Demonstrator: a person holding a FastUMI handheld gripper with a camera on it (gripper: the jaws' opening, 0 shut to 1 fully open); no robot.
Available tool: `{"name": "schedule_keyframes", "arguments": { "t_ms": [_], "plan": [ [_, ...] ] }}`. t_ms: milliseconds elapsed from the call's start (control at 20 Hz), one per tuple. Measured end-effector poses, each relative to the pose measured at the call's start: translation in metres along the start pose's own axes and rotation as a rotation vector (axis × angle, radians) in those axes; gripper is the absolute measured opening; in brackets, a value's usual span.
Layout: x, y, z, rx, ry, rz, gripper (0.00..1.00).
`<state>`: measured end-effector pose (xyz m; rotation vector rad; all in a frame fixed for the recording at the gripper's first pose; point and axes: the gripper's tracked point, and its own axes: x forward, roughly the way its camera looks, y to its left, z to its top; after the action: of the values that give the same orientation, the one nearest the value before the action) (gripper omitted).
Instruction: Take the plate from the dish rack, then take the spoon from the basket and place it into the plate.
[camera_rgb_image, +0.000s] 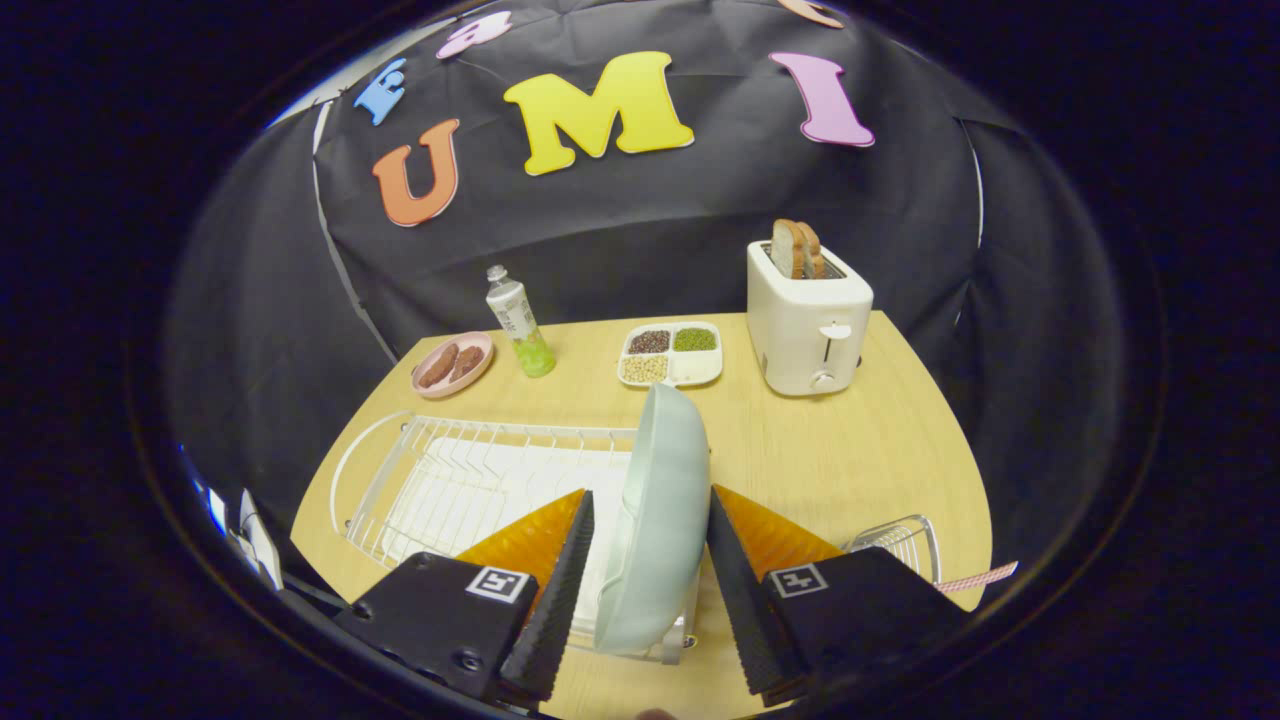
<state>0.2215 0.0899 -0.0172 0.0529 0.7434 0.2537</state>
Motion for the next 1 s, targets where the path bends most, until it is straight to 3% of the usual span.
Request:
{"name": "schedule_keyframes", "arguments": {
  "t_ms": [200, 400, 1000],
  "plan": [
    [0.000, -0.005, 0.001, 0.000, -0.006, -0.068, 0.52],
    [-0.008, -0.010, 0.006, 0.000, -0.039, -0.144, 0.38],
    [-0.025, -0.008, 0.031, -0.089, -0.135, -0.314, 0.30]
  ]
}}
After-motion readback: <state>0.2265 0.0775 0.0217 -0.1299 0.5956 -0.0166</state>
